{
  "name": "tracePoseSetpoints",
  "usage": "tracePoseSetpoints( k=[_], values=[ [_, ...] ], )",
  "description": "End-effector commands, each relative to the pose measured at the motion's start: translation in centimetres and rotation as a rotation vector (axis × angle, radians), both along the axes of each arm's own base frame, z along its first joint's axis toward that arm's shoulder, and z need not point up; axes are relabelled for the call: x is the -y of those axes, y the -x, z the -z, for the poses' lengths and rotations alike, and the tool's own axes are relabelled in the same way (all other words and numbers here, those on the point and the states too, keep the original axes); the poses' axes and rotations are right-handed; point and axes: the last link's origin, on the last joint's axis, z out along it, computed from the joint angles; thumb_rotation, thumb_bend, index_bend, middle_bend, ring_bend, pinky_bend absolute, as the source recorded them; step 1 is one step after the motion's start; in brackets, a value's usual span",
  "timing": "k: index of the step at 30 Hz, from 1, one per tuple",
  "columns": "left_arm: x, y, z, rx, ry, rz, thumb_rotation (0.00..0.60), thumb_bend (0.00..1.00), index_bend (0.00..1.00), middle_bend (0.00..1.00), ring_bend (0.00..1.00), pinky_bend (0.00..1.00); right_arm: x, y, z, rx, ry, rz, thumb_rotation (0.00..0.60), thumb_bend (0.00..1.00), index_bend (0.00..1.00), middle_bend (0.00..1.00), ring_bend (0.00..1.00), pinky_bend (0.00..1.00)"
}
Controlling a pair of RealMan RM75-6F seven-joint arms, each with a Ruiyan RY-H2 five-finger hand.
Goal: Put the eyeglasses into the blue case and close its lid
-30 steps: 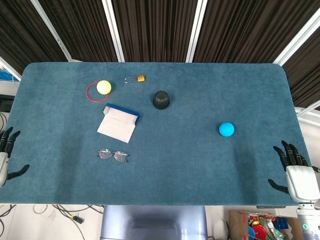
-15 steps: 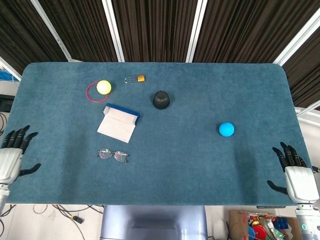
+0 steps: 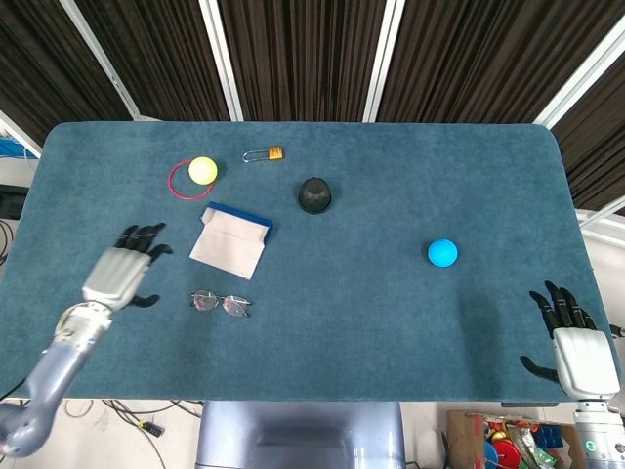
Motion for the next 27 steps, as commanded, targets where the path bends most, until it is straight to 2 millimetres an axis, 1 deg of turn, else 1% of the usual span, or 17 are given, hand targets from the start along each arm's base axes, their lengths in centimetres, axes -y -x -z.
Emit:
tracePoseSetpoints(
  k=[1, 2, 7, 11, 16, 27],
  values=[
    [-1.2, -2.4, 3.9, 0.028, 0.068, -0.018, 0.600, 0.23, 0.35, 0.03, 0.00, 0.00, 0.0, 0.0, 0.0, 0.002, 0.000, 0.003, 0.600, 0.12, 0.13, 0.00, 0.00, 0.23],
    [-1.3, -2.6, 4.5, 0.028, 0.073, -0.021, 0.600, 0.25, 0.37, 0.03, 0.00, 0.00, 0.0, 0.0, 0.0, 0.003, 0.000, 0.004, 0.600, 0.12, 0.13, 0.00, 0.00, 0.23],
    [-1.4, -3.2, 6.7, 0.039, 0.088, -0.021, 0.600, 0.25, 0.42, 0.05, 0.00, 0.00, 0.1, 0.0, 0.0, 0.007, -0.001, 0.007, 0.600, 0.12, 0.13, 0.00, 0.00, 0.23],
    [-1.6, -3.6, 8.1, 0.043, 0.097, -0.018, 0.600, 0.25, 0.44, 0.06, 0.00, 0.00, 0.1, 0.0, -0.1, 0.009, -0.001, 0.007, 0.600, 0.12, 0.13, 0.00, 0.00, 0.23],
    [-1.4, -3.5, 9.6, 0.026, 0.123, -0.024, 0.600, 0.25, 0.46, 0.07, 0.00, 0.00, 0.1, 0.1, -0.2, 0.013, 0.001, 0.013, 0.600, 0.12, 0.13, 0.00, 0.00, 0.23],
    [-1.5, -3.1, 10.6, 0.003, 0.118, -0.034, 0.600, 0.25, 0.51, 0.10, 0.00, 0.00, 0.1, 0.1, -0.3, 0.018, 0.005, 0.017, 0.600, 0.12, 0.13, 0.00, 0.00, 0.23]
  ],
)
